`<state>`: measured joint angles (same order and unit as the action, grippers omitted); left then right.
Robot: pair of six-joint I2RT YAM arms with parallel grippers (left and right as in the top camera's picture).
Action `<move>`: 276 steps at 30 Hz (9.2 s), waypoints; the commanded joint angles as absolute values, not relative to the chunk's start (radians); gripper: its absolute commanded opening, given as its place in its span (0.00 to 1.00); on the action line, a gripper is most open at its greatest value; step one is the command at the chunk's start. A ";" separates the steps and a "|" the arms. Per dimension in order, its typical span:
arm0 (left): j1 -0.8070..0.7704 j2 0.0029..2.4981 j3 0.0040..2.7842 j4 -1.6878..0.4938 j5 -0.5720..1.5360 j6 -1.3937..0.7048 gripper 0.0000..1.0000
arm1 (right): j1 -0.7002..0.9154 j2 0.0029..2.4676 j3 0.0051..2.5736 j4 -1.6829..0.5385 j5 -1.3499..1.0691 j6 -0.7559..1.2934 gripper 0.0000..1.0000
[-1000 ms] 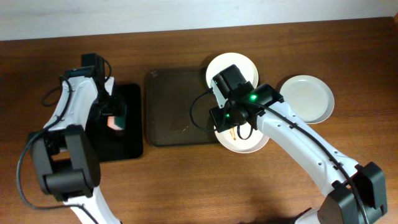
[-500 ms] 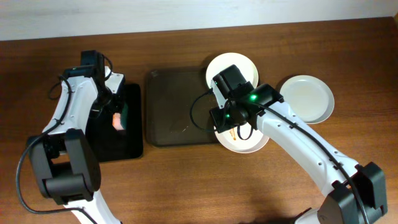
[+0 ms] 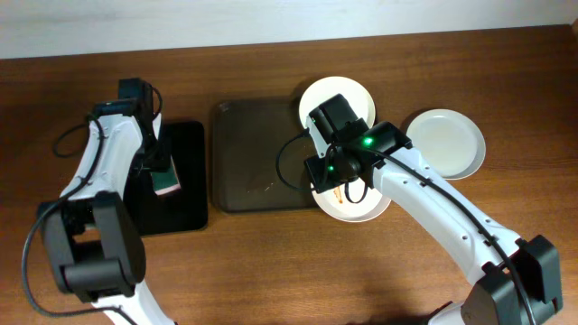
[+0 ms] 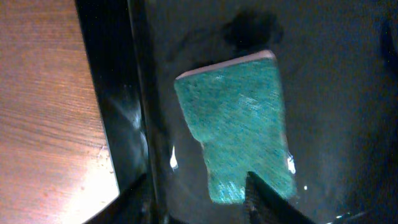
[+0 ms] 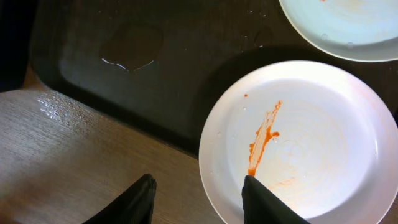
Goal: Clean dirty plates on tray and stack at the side
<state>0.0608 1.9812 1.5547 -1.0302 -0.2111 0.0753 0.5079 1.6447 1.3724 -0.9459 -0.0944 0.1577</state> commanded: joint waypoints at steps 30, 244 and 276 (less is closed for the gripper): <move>0.059 1.924 1.390 -0.834 -0.022 0.106 0.00 | 0.485 1.633 1.387 -0.931 -0.100 0.167 0.47; 0.161 1.856 1.257 -0.894 0.127 0.065 0.00 | 0.903 2.123 1.899 -0.273 0.719 -0.418 0.04; 0.160 1.856 1.257 -0.870 0.127 0.062 0.00 | -0.223 1.815 1.512 -0.916 -0.363 0.030 0.48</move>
